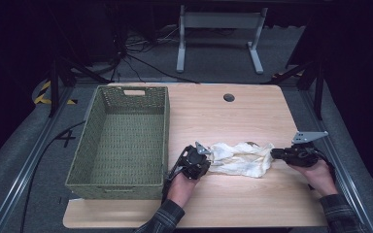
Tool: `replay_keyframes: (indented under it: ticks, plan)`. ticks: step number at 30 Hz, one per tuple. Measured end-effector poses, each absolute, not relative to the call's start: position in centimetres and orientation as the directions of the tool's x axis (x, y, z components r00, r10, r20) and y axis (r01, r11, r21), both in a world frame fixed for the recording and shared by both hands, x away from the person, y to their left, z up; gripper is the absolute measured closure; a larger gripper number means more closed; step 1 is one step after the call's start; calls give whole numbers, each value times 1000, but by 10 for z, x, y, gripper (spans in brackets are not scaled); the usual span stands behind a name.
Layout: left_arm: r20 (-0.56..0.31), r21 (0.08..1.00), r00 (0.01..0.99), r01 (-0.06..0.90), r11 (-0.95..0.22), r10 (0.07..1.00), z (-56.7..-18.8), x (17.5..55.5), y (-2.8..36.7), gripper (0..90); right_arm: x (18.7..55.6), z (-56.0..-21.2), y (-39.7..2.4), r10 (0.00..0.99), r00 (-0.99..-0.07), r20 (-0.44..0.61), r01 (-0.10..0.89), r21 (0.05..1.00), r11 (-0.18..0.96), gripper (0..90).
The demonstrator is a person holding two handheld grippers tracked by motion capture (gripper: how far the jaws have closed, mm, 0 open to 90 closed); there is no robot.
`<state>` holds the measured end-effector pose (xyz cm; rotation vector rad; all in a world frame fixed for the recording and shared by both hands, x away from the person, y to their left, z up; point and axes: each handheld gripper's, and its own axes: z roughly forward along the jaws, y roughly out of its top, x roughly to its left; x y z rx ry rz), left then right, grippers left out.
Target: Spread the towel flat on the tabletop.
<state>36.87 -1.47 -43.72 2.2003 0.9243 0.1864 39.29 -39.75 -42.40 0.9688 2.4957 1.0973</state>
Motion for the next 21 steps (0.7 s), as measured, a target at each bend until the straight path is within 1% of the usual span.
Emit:
replay_keyframes:
  ticks: [6,10,12,14,15,21]
  plan:
    - [-138,674,730,564,-476,669,-438,369,-15,859,378,-434,-404,639,-764,93,508,697,506,713]
    - [-139,670,732,565,-481,667,-439,369,-16,859,383,-441,-398,630,-768,115,527,672,520,697]
    - [-139,670,734,564,-483,665,-439,369,-16,858,385,-445,-394,623,-774,115,528,660,534,750]
    - [-141,671,735,564,-481,664,-438,368,-15,859,384,-446,-392,614,-782,110,523,652,549,831]
    - [-144,671,733,567,-478,665,-437,367,-15,859,383,-445,-392,609,-787,104,516,652,555,850]
    - [-172,688,739,563,-457,652,-427,352,-13,859,368,-432,-406,623,-777,93,510,672,536,864]
